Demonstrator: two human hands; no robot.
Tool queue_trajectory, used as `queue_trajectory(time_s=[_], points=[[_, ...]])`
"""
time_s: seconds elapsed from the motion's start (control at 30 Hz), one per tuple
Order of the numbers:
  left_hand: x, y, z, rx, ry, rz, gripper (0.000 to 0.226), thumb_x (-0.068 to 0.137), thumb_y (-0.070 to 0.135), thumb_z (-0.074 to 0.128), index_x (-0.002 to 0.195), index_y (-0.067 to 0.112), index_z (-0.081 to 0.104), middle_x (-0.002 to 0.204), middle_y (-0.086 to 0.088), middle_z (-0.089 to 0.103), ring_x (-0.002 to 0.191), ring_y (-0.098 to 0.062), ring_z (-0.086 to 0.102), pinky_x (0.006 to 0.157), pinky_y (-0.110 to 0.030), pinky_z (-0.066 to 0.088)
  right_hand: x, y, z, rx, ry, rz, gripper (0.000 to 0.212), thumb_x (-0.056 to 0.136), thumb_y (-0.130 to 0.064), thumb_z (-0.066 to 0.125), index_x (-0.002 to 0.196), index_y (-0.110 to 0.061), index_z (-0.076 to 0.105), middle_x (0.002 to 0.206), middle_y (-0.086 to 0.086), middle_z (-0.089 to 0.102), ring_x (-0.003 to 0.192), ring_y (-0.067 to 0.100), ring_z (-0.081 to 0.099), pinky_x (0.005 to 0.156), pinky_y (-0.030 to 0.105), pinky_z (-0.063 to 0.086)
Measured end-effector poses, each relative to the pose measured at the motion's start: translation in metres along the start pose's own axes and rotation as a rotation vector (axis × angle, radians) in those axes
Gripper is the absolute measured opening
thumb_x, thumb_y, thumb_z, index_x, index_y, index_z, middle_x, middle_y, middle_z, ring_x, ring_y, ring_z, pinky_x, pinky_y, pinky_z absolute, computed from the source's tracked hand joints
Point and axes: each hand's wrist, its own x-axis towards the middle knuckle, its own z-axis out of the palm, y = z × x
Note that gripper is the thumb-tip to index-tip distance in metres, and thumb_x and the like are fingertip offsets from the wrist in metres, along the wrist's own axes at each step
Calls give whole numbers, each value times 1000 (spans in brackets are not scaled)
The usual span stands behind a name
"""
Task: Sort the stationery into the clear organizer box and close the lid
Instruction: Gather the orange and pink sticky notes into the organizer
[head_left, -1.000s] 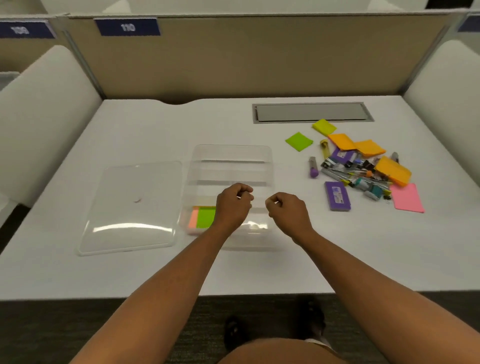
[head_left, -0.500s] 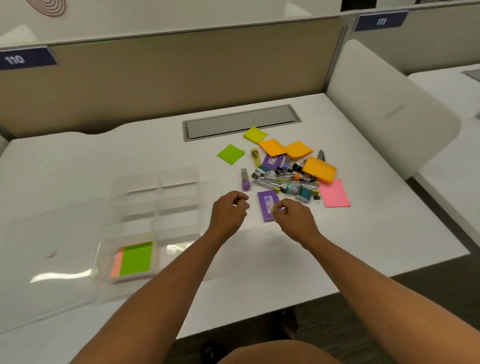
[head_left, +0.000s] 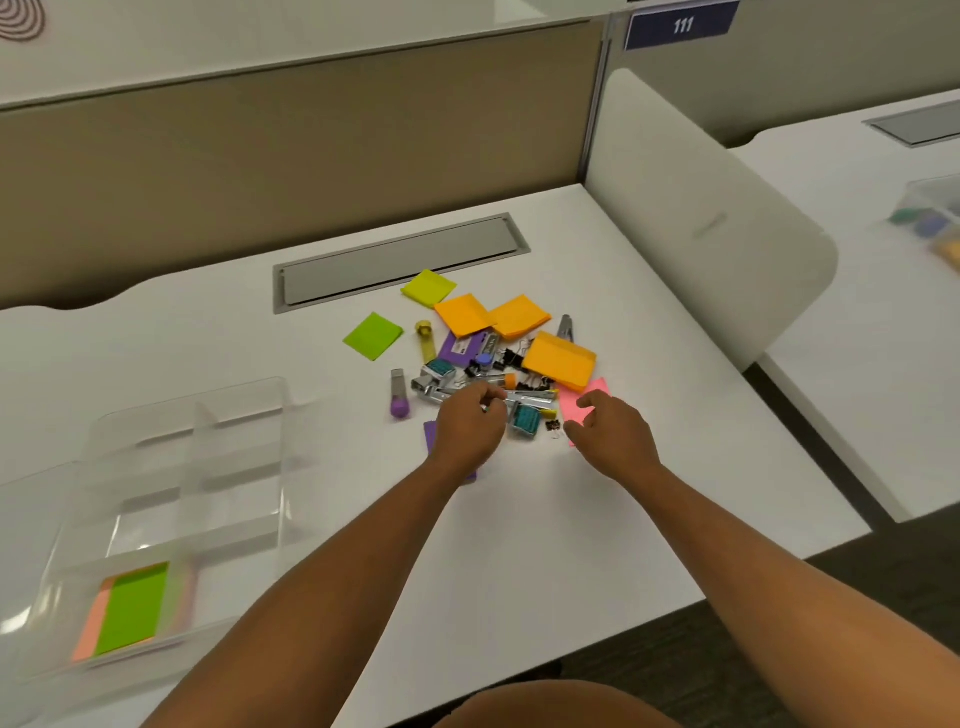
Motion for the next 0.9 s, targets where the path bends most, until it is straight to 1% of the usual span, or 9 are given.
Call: queue_trajectory(time_s=[0.1,0.27,0.37,0.53,0.6,0.7,0.77,0.83,0.9], points=[[14,11,22,74,-28,12,15,90,20,54,98,20,66,96,6,65,87,-12,61,65,-23,44,14,14,-8,-78,-27,40,56,88,-41,64,135,-15,48,124,13,56,107,31,60,85,37,49],[37,26,45,199,-36,3,21,89,22,55,106,16,65,111,-5,65,97,-20,62,83,-38,53,29,29,-13,-183,-67,108,68,85,-52,65,133,-10,42,127,16,47,112,33,55,86,39,48],[51,32,52,220,-9,5,26,90,26,55,113,16,62,121,-7,56,94,-20,60,81,-36,51,35,31,-12,-216,-70,107,66,83,-53,67,128,-11,44,124,13,48,111,31,56,81,37,48],[73,39,59,225,30,-32,35,90,30,56,122,16,57,128,-10,50,80,-16,55,72,-28,39,44,37,-9,-165,-95,109,66,80,-51,72,125,-12,45,119,11,56,106,28,58,78,34,47],[79,40,62,231,26,-34,38,90,33,58,124,16,56,130,-9,50,88,-18,57,75,-29,40,47,42,-9,-118,-88,119,65,78,-50,75,123,-12,47,115,10,59,103,27,60,74,31,44],[86,40,67,276,16,-21,48,88,39,63,129,15,53,132,-9,50,111,-25,56,84,-34,44,50,48,-10,-60,-76,137,45,81,-43,74,109,-14,56,103,4,64,96,25,62,69,29,40],[90,40,70,331,3,-27,52,85,42,66,128,15,52,131,-9,50,113,-27,56,86,-38,46,53,52,-12,-14,-73,163,20,84,-35,70,88,-18,61,91,1,67,90,23,63,67,30,40],[93,41,73,371,-2,-40,53,83,41,69,126,16,50,131,-9,48,110,-28,58,84,-39,47,54,54,-14,5,-82,177,16,85,-27,66,74,-19,59,83,0,67,84,22,62,67,30,43],[95,43,74,427,-7,-47,54,82,36,70,127,16,47,131,-11,47,107,-30,59,80,-39,48,56,54,-15,12,-75,174,13,85,-22,63,73,-18,58,82,1,66,81,22,61,68,31,46]])
